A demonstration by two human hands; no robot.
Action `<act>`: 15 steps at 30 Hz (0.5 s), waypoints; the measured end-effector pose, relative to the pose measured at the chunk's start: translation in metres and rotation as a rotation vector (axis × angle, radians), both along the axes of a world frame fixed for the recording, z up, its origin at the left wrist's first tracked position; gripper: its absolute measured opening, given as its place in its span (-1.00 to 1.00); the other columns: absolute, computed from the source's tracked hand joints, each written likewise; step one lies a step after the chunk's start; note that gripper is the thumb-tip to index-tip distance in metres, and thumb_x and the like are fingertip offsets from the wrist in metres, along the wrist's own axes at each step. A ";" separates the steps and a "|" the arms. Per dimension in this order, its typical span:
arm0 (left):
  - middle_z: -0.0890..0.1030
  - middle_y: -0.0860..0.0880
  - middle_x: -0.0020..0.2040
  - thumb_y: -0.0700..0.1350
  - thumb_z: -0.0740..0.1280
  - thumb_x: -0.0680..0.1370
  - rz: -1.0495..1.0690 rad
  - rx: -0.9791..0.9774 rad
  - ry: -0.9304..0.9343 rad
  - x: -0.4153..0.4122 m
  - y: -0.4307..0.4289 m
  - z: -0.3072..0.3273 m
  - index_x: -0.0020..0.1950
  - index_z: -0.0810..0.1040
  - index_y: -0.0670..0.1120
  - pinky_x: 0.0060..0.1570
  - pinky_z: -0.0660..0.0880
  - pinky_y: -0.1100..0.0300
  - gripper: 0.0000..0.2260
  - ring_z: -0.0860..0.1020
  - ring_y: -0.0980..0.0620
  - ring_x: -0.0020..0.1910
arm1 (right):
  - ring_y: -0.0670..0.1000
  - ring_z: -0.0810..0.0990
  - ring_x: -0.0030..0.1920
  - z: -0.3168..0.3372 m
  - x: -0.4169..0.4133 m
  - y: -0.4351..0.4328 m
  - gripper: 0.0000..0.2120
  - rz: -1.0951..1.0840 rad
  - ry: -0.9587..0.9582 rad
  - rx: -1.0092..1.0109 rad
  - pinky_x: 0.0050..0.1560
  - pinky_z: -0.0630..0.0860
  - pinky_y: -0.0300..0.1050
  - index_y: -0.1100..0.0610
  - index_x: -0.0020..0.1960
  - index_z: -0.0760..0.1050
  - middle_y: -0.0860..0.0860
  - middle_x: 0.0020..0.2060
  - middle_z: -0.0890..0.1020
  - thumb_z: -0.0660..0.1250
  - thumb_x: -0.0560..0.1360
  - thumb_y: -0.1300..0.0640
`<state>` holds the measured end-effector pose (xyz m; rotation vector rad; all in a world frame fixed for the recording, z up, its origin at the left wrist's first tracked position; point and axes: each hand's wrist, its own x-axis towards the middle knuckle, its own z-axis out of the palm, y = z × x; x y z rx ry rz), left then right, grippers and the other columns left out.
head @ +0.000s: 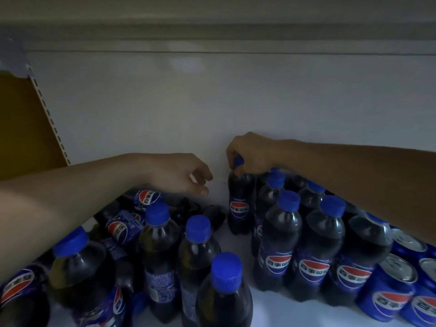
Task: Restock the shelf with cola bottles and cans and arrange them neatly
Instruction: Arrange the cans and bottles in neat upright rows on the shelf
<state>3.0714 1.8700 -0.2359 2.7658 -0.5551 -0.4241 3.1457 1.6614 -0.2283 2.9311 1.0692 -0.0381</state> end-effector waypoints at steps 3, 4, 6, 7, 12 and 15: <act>0.56 0.16 0.25 0.10 0.38 0.59 -0.021 0.022 0.011 -0.002 0.003 -0.001 0.43 0.47 0.07 0.13 0.48 0.32 -0.58 0.57 0.28 0.07 | 0.00 0.60 0.00 -0.001 0.002 0.004 -0.74 0.002 -0.028 -0.015 -0.07 0.47 -0.20 0.16 0.11 0.65 0.04 0.05 0.67 0.53 0.48 0.08; 0.57 0.17 0.23 0.10 0.37 0.59 -0.026 0.027 0.008 -0.003 0.003 -0.001 0.41 0.49 0.09 0.15 0.48 0.31 -0.60 0.57 0.28 0.06 | 0.00 0.60 -0.01 0.000 0.002 0.006 -0.73 0.003 -0.044 -0.033 -0.08 0.47 -0.20 0.16 0.11 0.66 0.04 0.05 0.67 0.54 0.47 0.08; 0.58 0.17 0.22 0.10 0.37 0.59 -0.033 0.020 0.002 -0.007 0.003 0.002 0.38 0.50 0.11 0.20 0.50 0.25 -0.64 0.58 0.25 0.07 | -0.02 0.58 -0.06 0.002 -0.001 0.008 -0.71 -0.003 -0.071 -0.089 -0.12 0.46 -0.18 0.15 0.13 0.66 0.04 0.05 0.67 0.54 0.46 0.06; 0.58 0.16 0.21 0.09 0.37 0.59 -0.035 0.005 -0.004 -0.010 0.003 0.005 0.37 0.51 0.12 0.24 0.51 0.21 -0.65 0.59 0.24 0.08 | -0.02 0.56 -0.08 0.004 -0.003 0.009 -0.69 -0.017 -0.080 -0.134 -0.13 0.46 -0.17 0.15 0.15 0.64 0.05 0.07 0.67 0.54 0.46 0.05; 0.60 0.14 0.21 0.04 0.32 0.63 -0.013 -0.051 -0.057 -0.030 0.006 0.028 0.37 0.54 0.08 0.29 0.49 0.17 -0.70 0.61 0.19 0.12 | 0.06 0.55 0.07 0.022 -0.040 0.010 -0.58 -0.024 -0.315 -0.253 0.03 0.53 -0.01 0.10 0.33 0.47 0.06 0.16 0.55 0.33 0.59 -0.12; 0.66 0.20 0.04 -0.01 0.33 0.63 0.001 -0.080 -0.060 -0.045 0.018 0.037 0.14 0.61 0.14 0.11 0.52 0.22 -0.88 0.64 0.25 -0.02 | -0.11 0.55 -0.05 0.035 -0.092 0.013 -0.74 0.250 -0.139 0.242 0.01 0.51 -0.10 0.02 0.20 0.57 -0.08 0.02 0.61 0.25 0.64 -0.09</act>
